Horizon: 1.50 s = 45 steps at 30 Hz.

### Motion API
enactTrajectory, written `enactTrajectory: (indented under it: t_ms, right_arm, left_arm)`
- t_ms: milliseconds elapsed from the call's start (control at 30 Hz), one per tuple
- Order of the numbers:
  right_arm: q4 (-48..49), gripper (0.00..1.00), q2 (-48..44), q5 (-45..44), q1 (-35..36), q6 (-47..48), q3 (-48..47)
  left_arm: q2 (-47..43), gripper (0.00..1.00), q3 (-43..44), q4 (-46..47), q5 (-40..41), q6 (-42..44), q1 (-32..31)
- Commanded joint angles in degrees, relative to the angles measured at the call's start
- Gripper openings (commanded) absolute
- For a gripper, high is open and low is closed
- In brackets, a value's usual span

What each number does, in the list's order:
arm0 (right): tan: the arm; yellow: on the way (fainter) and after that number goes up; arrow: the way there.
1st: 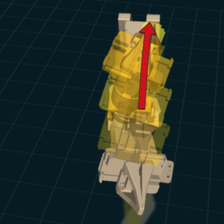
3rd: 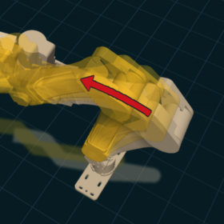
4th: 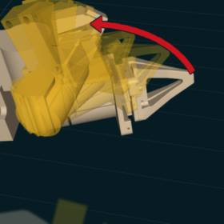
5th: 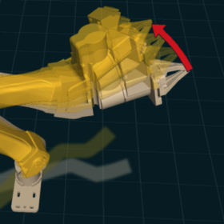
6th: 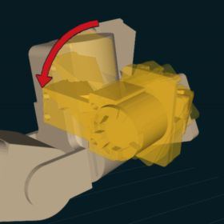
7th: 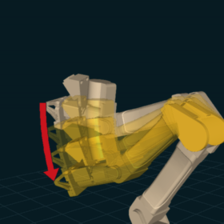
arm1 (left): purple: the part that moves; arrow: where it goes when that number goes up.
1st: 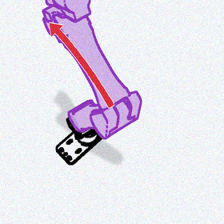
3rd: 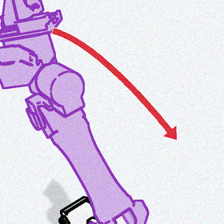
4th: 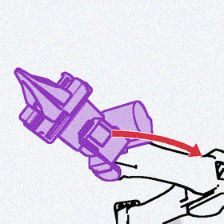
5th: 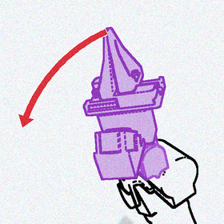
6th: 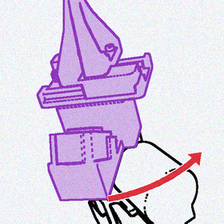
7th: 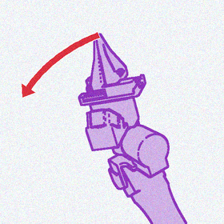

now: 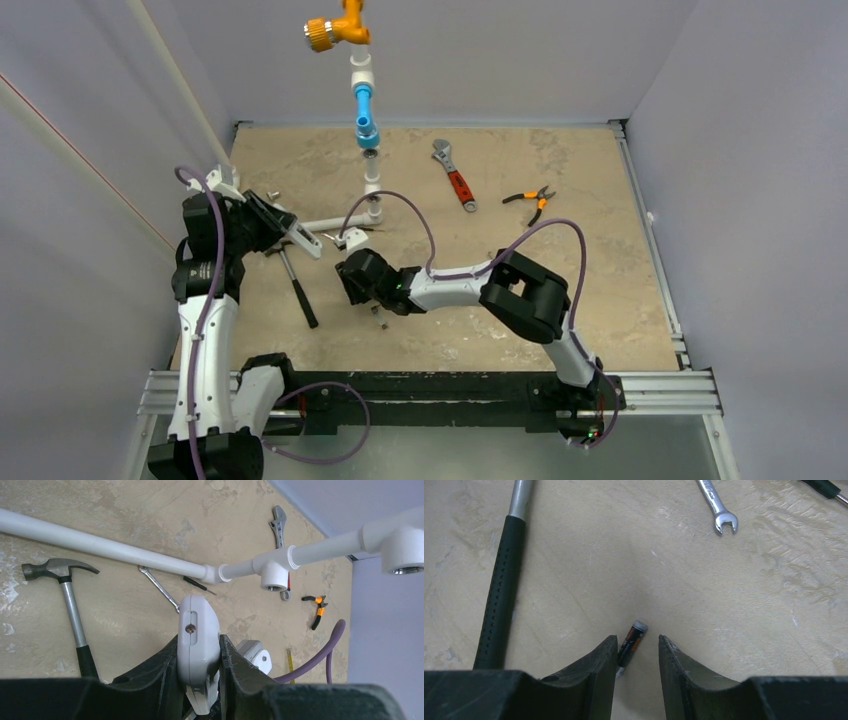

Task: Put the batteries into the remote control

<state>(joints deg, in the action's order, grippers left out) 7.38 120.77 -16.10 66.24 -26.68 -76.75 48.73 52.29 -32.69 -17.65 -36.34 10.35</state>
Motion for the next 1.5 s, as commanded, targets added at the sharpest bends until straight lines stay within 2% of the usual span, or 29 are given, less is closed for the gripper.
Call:
enactTrajectory:
  t_ms: [0, 233, 433, 533, 767, 967, 1100, 1200, 1333, 1467]
  right_arm:
    - [-4.4, 0.33, 1.3, -0.8, 1.7, 4.3, 0.8]
    - [-6.4, 0.20, 0.2, -3.0, 2.3, 7.2, 2.9]
    - [-7.2, 0.17, -2.1, -4.4, 2.3, 7.9, 6.8]
    - [-8.3, 0.12, -2.6, -4.1, 2.3, 7.9, 7.7]
    - [-3.9, 0.01, -3.6, -2.0, 2.2, 9.7, 8.1]
    - [3.9, 0.00, -11.4, -2.9, -0.5, 10.8, 11.6]
    - [6.9, 0.00, -19.7, -1.8, -4.7, 10.7, 18.0]
    - [7.2, 0.00, -25.5, 1.7, -7.8, 11.3, 23.8]
    - [5.8, 0.00, -30.9, 3.8, -8.2, 16.2, 30.9]
    - [5.9, 0.00, -34.5, 7.4, -8.3, 17.2, 37.2]
  left_arm:
    - [-0.6, 0.00, 1.8, 1.6, -0.8, 0.7, 0.8]
    - [-0.6, 0.00, 1.7, 1.7, -1.0, 0.6, 1.1]
    - [-0.4, 0.00, 1.4, 2.4, -1.7, 0.2, 1.2]
    - [-0.2, 0.00, 1.2, 2.7, -2.1, 0.0, 1.4]
    - [0.1, 0.00, 0.7, 3.7, -3.6, -0.1, 1.6]
    - [0.2, 0.00, -0.7, 6.2, -7.4, -0.7, 1.6]
    - [0.2, 0.00, -3.1, 10.3, -12.0, -2.8, 1.1]
    - [0.0, 0.00, -4.8, 12.6, -12.4, -3.4, -2.2]
    - [0.5, 0.00, -5.3, 14.9, -9.0, -2.7, -10.5]
    - [2.2, 0.00, -7.2, 21.6, -12.7, -4.2, -13.8]
